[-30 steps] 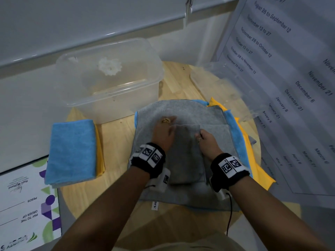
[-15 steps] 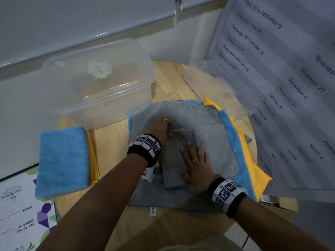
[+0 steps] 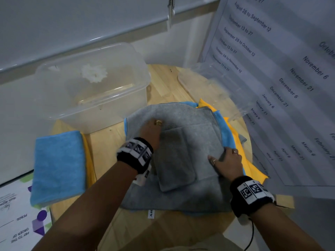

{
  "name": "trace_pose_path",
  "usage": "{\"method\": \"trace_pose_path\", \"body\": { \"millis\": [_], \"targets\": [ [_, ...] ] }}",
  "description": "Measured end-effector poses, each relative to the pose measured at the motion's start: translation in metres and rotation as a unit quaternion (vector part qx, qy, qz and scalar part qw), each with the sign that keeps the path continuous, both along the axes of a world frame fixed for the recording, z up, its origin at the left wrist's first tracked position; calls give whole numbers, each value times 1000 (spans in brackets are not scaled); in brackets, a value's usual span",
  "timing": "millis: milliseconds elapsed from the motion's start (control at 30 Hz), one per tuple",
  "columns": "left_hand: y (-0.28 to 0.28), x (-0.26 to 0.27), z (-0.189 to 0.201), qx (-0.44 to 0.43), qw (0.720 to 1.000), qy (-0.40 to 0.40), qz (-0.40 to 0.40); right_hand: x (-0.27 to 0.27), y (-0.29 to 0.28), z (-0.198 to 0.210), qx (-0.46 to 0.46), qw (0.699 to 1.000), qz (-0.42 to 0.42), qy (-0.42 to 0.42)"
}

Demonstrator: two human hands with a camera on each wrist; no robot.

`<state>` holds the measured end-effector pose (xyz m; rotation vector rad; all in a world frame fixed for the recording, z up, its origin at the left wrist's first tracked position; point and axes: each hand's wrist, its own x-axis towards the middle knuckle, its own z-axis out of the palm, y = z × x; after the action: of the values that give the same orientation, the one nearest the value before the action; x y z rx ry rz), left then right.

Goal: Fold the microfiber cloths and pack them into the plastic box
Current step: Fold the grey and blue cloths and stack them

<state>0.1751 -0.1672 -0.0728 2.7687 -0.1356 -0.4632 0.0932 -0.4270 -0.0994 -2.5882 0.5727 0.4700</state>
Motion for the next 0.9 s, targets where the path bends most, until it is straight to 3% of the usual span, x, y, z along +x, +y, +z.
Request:
{"method": "trace_pose_path", "body": {
  "millis": [67,100,167,200,367,500,567,733,833,900],
  "targets": [
    [-24,-18,5,-86,995,-46,4,3,-4,1,54,998,-28,14],
    [-35,-28,4,-104,993,-34,-44,5,-5,3,89,995,-51,15],
    [-50,-47,-4,-15,983,16,-185,8,-7,8,136,987,-85,28],
    [-51,-52,-13,21,975,42,-217,10,-9,10,148,984,-90,35],
    [-49,-55,-32,44,973,94,-205,5,-5,22,215,974,-65,-15],
    [-47,-51,-34,51,972,99,-206,-6,11,37,136,982,3,-132],
    [-46,-51,-35,49,972,101,-206,-9,15,40,101,983,15,-151],
    [-46,-51,-34,51,972,100,-209,-3,11,38,95,994,45,-36],
    [-46,-53,-31,49,973,97,-204,18,3,32,177,981,-27,74],
    [-46,-54,-31,48,973,98,-204,28,-1,29,220,968,-69,96]
  ]
}}
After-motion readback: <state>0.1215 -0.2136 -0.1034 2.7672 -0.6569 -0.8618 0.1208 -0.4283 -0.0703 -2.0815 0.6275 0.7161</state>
